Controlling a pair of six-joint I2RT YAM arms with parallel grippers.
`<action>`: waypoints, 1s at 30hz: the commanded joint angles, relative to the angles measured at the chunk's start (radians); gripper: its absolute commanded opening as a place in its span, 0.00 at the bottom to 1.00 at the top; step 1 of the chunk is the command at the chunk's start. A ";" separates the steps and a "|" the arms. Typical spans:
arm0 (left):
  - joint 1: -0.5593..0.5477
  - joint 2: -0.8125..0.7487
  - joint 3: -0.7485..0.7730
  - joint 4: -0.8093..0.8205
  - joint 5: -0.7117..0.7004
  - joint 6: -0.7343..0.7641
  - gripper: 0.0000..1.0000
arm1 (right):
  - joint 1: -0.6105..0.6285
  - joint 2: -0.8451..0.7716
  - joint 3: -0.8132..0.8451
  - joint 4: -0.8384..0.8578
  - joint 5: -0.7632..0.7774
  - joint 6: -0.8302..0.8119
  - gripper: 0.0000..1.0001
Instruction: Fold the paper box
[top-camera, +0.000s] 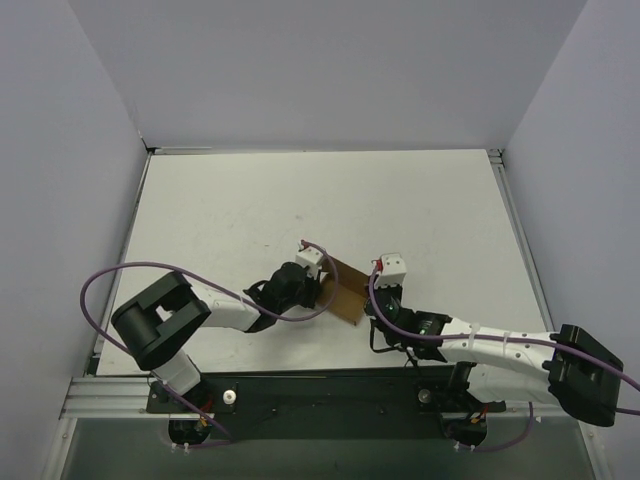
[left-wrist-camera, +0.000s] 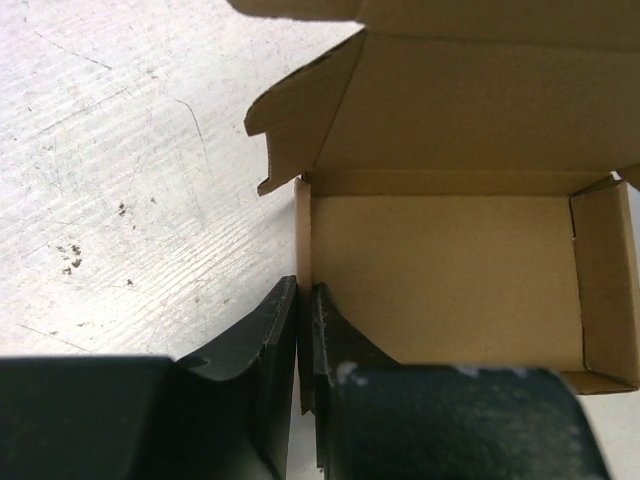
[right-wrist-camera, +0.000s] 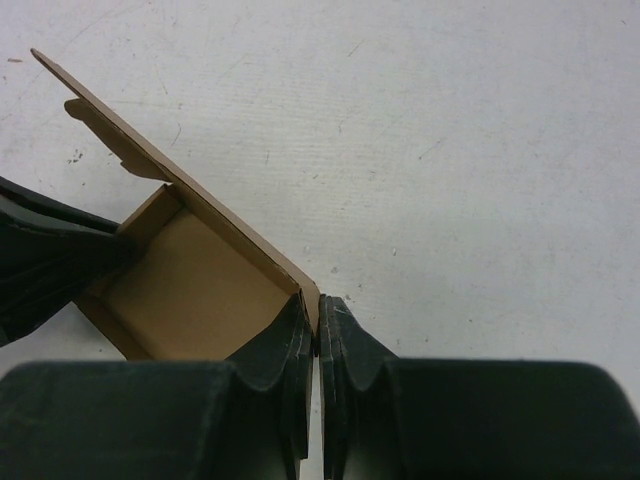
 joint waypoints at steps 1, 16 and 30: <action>-0.042 0.031 0.030 0.056 0.017 -0.075 0.14 | 0.000 0.032 0.076 0.018 0.032 0.098 0.00; -0.112 0.071 0.010 0.184 0.043 -0.149 0.13 | -0.073 0.142 0.059 0.124 -0.129 0.177 0.00; -0.166 0.082 -0.023 0.311 0.075 -0.229 0.13 | -0.090 0.187 0.069 0.107 -0.092 0.214 0.00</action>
